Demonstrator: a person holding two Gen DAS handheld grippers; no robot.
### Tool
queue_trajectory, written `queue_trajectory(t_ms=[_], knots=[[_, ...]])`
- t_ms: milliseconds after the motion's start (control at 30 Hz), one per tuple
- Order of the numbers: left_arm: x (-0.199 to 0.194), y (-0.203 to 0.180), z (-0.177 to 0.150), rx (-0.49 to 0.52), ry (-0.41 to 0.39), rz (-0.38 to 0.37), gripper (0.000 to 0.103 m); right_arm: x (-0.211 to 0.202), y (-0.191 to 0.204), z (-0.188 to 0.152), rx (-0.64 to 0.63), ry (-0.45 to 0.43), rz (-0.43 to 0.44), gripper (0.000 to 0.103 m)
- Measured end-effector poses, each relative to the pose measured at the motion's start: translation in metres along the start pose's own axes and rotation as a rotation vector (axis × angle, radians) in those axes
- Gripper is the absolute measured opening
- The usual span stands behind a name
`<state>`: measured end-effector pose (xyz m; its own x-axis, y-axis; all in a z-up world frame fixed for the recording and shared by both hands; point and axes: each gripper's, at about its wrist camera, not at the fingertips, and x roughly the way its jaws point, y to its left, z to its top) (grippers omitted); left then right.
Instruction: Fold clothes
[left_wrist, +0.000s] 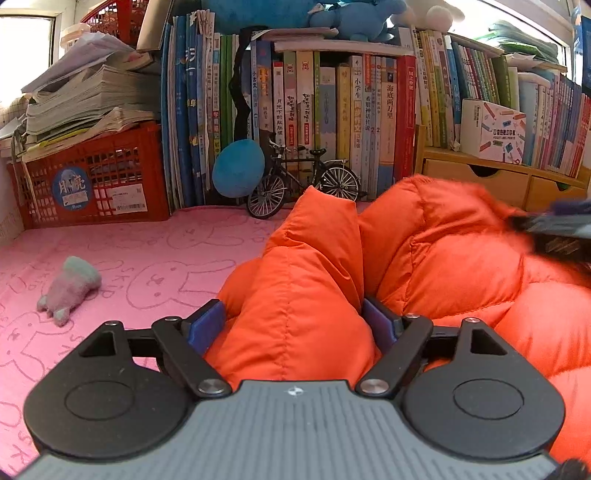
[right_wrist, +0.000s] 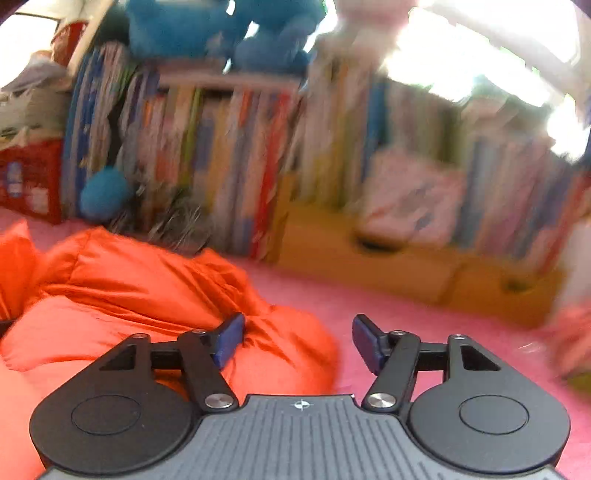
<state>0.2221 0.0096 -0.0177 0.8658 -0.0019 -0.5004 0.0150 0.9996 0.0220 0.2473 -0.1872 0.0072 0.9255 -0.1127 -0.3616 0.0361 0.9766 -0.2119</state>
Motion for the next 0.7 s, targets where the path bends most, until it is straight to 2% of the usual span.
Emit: queue_trajectory(t_ms=[67, 133, 267, 367, 500, 600, 700], knots=[[-0.001, 0.0, 0.0, 0.001, -0.002, 0.001, 0.083, -0.038, 0.005, 0.01, -0.011, -0.1, -0.011, 0.063], [-0.001, 0.0, 0.0, 0.001, -0.006, 0.006, 0.083, -0.07, 0.018, 0.014, -0.077, -0.159, 0.044, 0.063], [-0.003, 0.001, 0.0, -0.005, -0.015, 0.023, 0.088, -0.108, 0.069, 0.001, -0.302, -0.182, 0.113, 0.061], [-0.006, 0.003, 0.001, -0.021, -0.022, 0.03, 0.093, -0.101, 0.092, -0.02, -0.407, -0.109, 0.08, 0.057], [-0.009, 0.001, 0.001, 0.006, -0.036, 0.052, 0.096, -0.09, 0.08, -0.034, -0.435, -0.064, 0.095, 0.057], [-0.011, -0.003, 0.001, 0.041, -0.056, 0.083, 0.098, -0.084, 0.079, -0.04, -0.486, -0.083, 0.064, 0.058], [-0.012, -0.004, 0.001, 0.053, -0.062, 0.098, 0.099, -0.073, 0.074, -0.043, -0.431, -0.065, 0.06, 0.058]])
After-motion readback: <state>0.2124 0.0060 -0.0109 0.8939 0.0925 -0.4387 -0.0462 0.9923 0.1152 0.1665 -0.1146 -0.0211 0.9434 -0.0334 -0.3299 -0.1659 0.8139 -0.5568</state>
